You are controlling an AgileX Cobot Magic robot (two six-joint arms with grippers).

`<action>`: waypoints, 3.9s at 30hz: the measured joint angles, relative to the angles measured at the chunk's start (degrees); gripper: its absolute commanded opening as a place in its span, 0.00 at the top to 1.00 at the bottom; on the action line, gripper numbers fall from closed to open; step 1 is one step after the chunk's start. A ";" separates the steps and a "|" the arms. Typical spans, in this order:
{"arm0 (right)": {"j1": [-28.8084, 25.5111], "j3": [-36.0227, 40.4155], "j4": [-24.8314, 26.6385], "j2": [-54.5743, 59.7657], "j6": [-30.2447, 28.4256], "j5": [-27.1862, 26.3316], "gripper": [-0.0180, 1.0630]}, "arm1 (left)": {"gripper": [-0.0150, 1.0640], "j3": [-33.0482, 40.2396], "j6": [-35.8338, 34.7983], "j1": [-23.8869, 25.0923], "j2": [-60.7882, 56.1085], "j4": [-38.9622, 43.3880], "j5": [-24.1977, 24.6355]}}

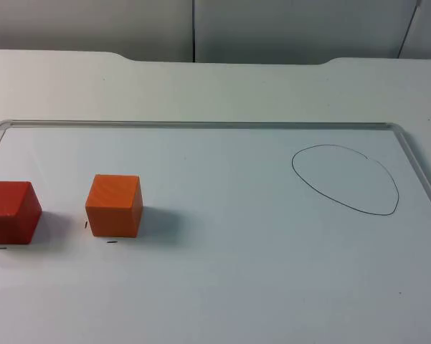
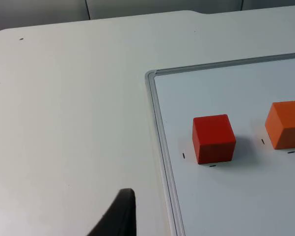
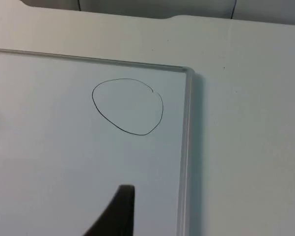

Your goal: Pick up one cube with the left hand and another cube with the right hand. First place the cube in the right hand at the target position, then stack the cube in the left hand on top.

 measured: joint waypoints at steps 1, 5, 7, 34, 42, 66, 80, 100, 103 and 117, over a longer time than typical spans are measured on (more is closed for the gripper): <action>0.00 0.00 0.00 0.00 0.00 0.00 0.01 | 0.01 0.00 0.00 0.00 0.00 0.00 0.00; 0.00 -0.49 0.81 0.00 0.00 -0.90 0.01 | 0.01 0.00 0.00 0.00 0.00 0.00 0.00; 0.00 -1.76 1.88 0.65 -0.54 -1.66 0.03 | 0.01 0.00 0.00 0.00 0.00 0.00 0.00; 4.47 -53.98 28.04 73.96 -30.27 -7.00 0.07 | 0.01 0.00 0.00 0.00 0.00 0.00 0.00; 18.84 -74.63 22.53 92.15 -30.59 -6.79 0.07 | 0.01 0.00 0.00 0.00 0.00 0.00 0.00; 43.70 -87.69 1.60 128.85 -30.16 3.23 0.07 | 0.01 0.00 0.00 0.00 0.00 0.00 0.00; 45.94 -87.69 1.75 137.40 -31.19 -2.89 0.07 | 0.01 0.00 0.00 0.00 0.00 0.00 0.00; 46.68 -87.69 1.94 142.89 -31.66 -7.14 0.16 | 0.01 0.00 0.00 0.00 0.00 0.00 0.00; 46.78 -87.69 1.82 142.89 -31.66 -7.14 0.23 | 0.01 0.00 0.00 0.00 0.00 0.00 0.00; 46.78 -88.09 -1.00 142.54 -29.17 -5.88 0.99 | 0.01 0.00 0.00 0.00 0.00 0.00 0.00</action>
